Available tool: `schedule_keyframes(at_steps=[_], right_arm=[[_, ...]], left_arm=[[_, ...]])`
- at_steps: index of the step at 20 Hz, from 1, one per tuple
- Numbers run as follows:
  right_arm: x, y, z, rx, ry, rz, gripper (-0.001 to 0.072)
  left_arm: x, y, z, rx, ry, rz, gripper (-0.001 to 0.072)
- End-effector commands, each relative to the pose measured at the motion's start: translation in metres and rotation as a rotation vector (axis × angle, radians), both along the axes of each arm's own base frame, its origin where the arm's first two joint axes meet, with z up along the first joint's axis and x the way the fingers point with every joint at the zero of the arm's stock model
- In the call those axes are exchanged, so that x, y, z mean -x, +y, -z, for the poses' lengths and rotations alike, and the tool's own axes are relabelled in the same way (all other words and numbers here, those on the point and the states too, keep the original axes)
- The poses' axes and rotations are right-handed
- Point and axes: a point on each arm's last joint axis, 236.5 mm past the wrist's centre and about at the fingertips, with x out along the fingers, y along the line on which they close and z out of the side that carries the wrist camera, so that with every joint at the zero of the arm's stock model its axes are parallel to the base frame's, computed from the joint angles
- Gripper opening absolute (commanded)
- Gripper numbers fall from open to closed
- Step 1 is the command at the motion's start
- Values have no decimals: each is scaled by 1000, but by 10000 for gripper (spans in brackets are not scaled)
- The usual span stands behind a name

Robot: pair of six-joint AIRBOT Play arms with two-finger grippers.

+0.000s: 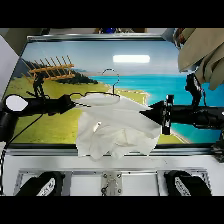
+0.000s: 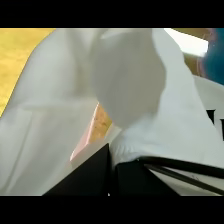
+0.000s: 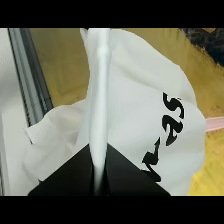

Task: Fold the clothes and pants, and hang the long-sleeved shirts on hangers.

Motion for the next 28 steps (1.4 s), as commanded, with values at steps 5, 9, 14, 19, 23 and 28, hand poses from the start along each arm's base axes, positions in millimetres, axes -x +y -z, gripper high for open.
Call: schedule_keyframes(at_steps=[5,9,14,19,23,28], right_arm=[[2,-7,18,75,41,10,15],[1,-17,36,147,82,33,15],[0,-18,37,155,80,38,15],[-1,-24,46,190,108,61,15],[-1,-33,59,242,149,90,15],[0,-17,37,132,144,69,15]], left_arm=[[-15,62,-31,-308,-88,11,17],[-18,74,-47,-370,-106,16,17],[-28,62,-58,-421,-65,138,17],[-45,77,-73,-535,-47,149,17],[-55,58,-138,-538,-201,154,17],[-37,-2,-169,-548,-293,328,17]])
